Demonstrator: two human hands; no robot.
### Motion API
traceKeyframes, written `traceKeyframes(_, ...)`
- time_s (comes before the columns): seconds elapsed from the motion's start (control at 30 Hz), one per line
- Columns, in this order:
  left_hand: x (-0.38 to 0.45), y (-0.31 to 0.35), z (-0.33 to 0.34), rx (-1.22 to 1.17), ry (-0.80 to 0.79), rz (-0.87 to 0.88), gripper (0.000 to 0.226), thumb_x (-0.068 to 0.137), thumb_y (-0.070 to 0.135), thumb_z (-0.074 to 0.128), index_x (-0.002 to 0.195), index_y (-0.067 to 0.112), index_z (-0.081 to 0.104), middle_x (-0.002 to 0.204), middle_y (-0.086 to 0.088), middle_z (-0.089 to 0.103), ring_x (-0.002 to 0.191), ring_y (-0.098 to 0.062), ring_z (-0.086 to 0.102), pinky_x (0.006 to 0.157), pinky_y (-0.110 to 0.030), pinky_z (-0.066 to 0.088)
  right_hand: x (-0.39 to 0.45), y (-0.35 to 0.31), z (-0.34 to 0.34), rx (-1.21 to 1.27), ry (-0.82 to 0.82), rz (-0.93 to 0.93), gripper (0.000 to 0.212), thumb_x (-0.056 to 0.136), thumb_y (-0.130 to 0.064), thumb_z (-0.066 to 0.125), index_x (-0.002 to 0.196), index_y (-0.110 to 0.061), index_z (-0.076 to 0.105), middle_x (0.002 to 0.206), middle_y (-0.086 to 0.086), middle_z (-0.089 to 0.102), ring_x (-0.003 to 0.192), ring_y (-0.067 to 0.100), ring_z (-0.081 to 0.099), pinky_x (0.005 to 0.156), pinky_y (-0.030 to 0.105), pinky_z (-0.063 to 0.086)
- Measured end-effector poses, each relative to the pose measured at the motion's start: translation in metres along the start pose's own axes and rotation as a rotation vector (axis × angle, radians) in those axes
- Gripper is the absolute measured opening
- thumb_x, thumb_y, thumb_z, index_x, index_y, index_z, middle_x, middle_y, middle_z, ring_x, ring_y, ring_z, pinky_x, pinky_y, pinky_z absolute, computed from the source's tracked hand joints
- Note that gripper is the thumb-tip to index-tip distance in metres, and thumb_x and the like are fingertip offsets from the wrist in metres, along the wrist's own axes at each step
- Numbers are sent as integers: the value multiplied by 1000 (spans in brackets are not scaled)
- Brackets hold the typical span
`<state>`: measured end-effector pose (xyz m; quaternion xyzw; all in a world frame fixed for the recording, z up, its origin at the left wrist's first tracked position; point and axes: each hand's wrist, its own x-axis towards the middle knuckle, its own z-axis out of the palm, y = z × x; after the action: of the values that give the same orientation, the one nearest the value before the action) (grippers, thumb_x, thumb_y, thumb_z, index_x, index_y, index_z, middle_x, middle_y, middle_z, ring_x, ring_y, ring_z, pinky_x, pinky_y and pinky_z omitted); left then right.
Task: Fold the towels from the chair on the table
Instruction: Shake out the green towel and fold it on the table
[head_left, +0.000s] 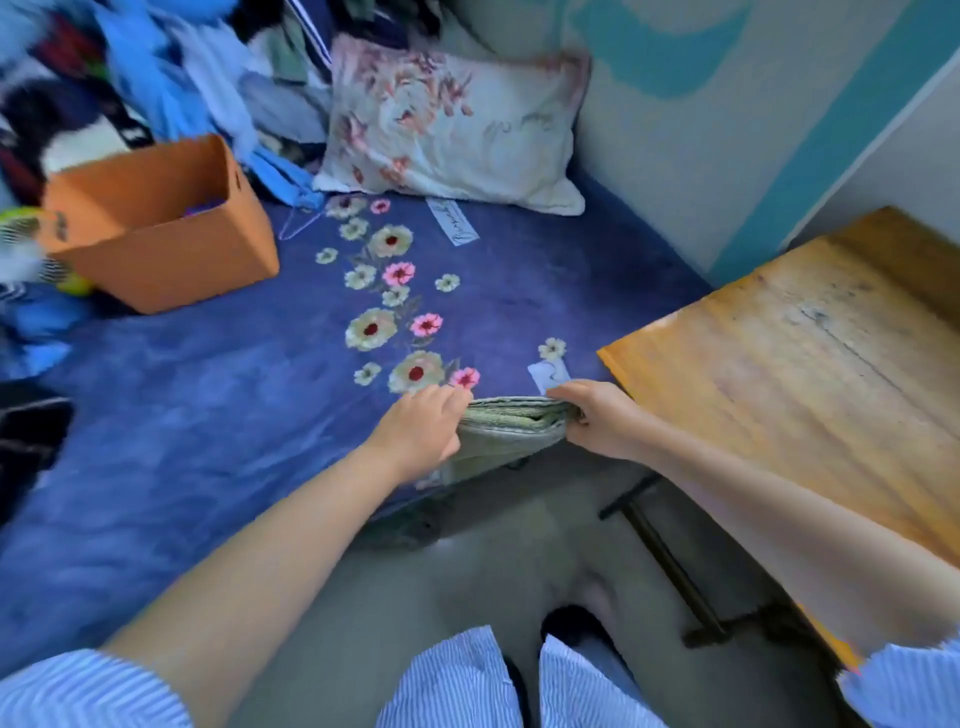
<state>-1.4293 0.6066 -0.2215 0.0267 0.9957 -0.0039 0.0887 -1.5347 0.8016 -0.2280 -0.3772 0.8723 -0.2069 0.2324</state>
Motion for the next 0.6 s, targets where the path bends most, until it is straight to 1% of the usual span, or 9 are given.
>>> traceKeyframes(0.03, -17, -18, 2, -64, -17, -76, 45, 78, 7, 54, 122, 0, 46, 113, -15, 55, 103, -26, 52, 83, -34, 41, 8, -21, 5, -10, 4, -29, 42, 75, 6, 53, 116, 5, 57, 116, 22, 60, 111, 33, 54, 83, 27, 34)
traceKeyframes(0.07, -35, -32, 0, -141, -77, -164, 46, 83, 5, 46, 128, 1, 39, 122, -16, 50, 112, -27, 46, 90, -36, 38, 16, -42, 11, -17, -3, -60, 45, 75, 4, 56, 120, 3, 55, 118, 20, 58, 112, 32, 53, 86, 27, 35)
traceKeyframes(0.13, -78, -62, -9, -257, -40, -325, 48, 86, 4, 42, 133, 2, 33, 131, -15, 45, 121, -25, 40, 97, -32, 32, 33, -90, 24, -28, -39, -131, 55, 75, -3, 63, 128, -3, 49, 126, 16, 53, 116, 28, 51, 90, 25, 35)
traceKeyframes(0.2, -122, -91, -20, -342, 54, -470, 48, 87, 3, 41, 135, 4, 32, 137, -13, 43, 126, -24, 38, 97, -26, 25, 47, -141, 40, -42, -41, -219, 56, 76, -9, 67, 128, -5, 46, 126, 14, 51, 114, 27, 50, 87, 23, 34)
traceKeyframes(0.3, -173, -130, -35, -461, 120, -627, 44, 90, 6, 40, 134, 6, 33, 137, -13, 44, 121, -27, 43, 84, -25, 29, 68, -208, 62, -28, 14, -258, 44, 76, -7, 65, 117, -2, 52, 117, 16, 53, 106, 28, 51, 73, 22, 31)
traceKeyframes(0.37, -194, -153, -45, -482, 133, -681, 44, 92, 8, 39, 134, 7, 32, 136, -12, 44, 120, -27, 44, 83, -26, 32, 83, -243, 63, 30, 62, -259, 35, 74, -5, 64, 108, 1, 56, 110, 18, 56, 101, 29, 52, 65, 24, 27)
traceKeyframes(0.47, -222, -192, -53, -425, 119, -701, 45, 92, 7, 38, 136, 7, 30, 139, -12, 39, 124, -25, 41, 92, -30, 36, 109, -292, 61, 58, 83, -317, 25, 75, -7, 62, 98, 0, 57, 94, 12, 56, 86, 26, 50, 58, 25, 23)
traceKeyframes(0.53, -234, -214, -54, -365, 75, -697, 44, 90, 2, 36, 134, 5, 32, 136, -12, 41, 123, -27, 40, 89, -29, 34, 127, -318, 60, 43, 78, -378, 18, 76, -9, 59, 93, -2, 56, 85, 7, 50, 77, 21, 45, 60, 25, 27)
traceKeyframes(0.6, -237, -234, -53, -297, 32, -698, 45, 88, -4, 35, 132, 3, 33, 131, -13, 42, 121, -27, 38, 89, -30, 33, 146, -337, 60, 28, 86, -424, 13, 78, -11, 58, 88, -5, 52, 84, 6, 49, 75, 21, 44, 61, 26, 30)
